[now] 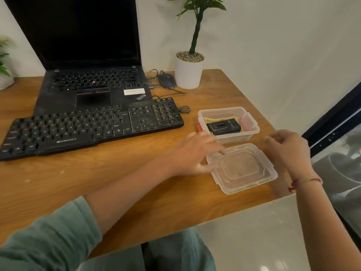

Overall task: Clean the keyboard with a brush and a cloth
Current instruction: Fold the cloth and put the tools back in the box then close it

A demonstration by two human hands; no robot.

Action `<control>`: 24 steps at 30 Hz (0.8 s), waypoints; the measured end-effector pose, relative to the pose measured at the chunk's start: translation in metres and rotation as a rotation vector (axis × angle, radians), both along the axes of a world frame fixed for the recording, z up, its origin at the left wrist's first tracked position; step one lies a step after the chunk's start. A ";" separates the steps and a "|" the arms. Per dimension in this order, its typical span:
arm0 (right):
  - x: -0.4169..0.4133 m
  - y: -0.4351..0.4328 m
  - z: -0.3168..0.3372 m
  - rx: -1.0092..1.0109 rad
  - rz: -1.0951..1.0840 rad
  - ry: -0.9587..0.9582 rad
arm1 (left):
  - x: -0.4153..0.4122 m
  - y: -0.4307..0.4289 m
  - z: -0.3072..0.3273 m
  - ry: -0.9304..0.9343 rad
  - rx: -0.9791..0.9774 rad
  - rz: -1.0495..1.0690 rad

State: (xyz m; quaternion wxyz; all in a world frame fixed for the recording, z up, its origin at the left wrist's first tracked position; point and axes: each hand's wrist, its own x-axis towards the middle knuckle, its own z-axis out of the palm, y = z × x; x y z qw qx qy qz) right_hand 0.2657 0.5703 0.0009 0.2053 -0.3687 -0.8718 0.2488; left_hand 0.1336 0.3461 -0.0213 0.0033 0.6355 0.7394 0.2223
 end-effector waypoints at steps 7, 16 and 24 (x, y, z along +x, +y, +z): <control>0.005 -0.009 -0.013 -0.073 0.135 -0.206 | 0.001 0.002 -0.006 -0.193 -0.186 -0.084; 0.015 -0.003 0.002 -0.335 0.175 -0.131 | 0.001 -0.017 -0.017 -0.112 -0.075 -0.166; 0.010 0.005 0.035 -0.997 0.259 0.456 | 0.007 -0.008 0.006 -0.553 0.500 0.162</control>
